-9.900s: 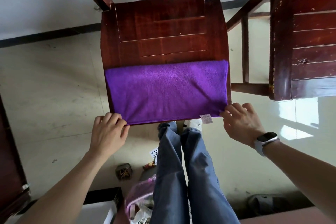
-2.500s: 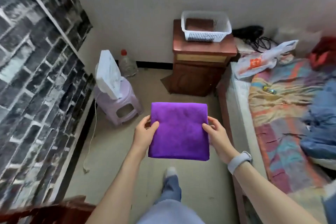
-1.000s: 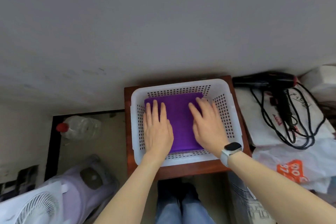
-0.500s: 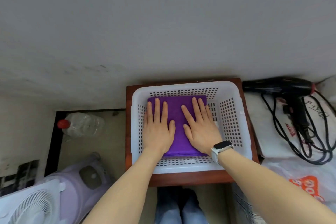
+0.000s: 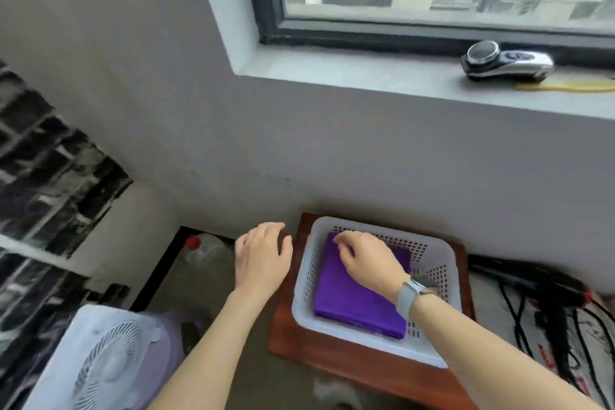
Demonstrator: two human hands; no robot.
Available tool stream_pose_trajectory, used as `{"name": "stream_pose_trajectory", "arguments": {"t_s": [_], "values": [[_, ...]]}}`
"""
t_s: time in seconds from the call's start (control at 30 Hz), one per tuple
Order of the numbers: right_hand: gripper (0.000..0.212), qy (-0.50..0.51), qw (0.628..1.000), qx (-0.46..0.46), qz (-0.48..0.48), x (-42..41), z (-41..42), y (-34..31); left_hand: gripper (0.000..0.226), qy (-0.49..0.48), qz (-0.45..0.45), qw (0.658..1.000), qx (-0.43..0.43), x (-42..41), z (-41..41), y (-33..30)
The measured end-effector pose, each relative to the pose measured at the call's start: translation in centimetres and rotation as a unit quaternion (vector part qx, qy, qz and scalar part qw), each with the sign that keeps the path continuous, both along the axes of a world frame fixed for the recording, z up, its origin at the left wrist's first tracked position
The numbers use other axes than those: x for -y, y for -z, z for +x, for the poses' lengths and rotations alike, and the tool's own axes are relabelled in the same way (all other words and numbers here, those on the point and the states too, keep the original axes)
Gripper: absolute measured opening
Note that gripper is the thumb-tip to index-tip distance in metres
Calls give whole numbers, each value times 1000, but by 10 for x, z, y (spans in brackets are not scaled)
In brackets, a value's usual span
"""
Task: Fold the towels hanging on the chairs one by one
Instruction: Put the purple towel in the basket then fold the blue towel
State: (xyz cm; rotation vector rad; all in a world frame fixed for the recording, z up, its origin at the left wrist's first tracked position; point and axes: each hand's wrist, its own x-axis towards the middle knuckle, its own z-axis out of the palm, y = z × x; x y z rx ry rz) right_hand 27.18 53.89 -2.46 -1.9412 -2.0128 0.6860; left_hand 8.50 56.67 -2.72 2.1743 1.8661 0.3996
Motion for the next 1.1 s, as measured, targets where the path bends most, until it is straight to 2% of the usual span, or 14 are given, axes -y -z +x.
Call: {"name": "stream_pose_trajectory", "arguments": {"t_s": [0.17, 0.27, 0.33, 0.4, 0.5, 0.63, 0.77, 0.93, 1.1], "values": [[31, -127, 990, -52, 44, 20, -107, -58, 46, -152, 27, 987, 40, 68, -113, -59], [30, -214, 973, -78, 47, 61, -187, -76, 39, -250, 36, 965, 72, 142, -182, -74], [29, -273, 957, -90, 37, 103, -239, -84, 45, -317, 39, 943, 91, 205, -225, -76], [28, -332, 938, -102, 18, 152, -289, -84, 47, -377, 46, 918, 110, 279, -264, -72], [23, -423, 900, -99, -30, 242, -357, -82, 31, -453, 62, 883, 106, 399, -310, -66], [27, -535, 840, -75, -56, 368, -430, -80, 37, -545, 85, 829, 91, 554, -352, -68], [26, -607, 788, -77, -66, 475, -490, -78, 31, -643, 101, 755, 74, 687, -375, -73], [27, -701, 709, -50, -66, 568, -559, -87, 33, -726, 121, 673, 70, 797, -407, -85], [26, -739, 667, -56, -80, 627, -638, -84, 33, -759, 137, 632, 75, 859, -459, -88]]}}
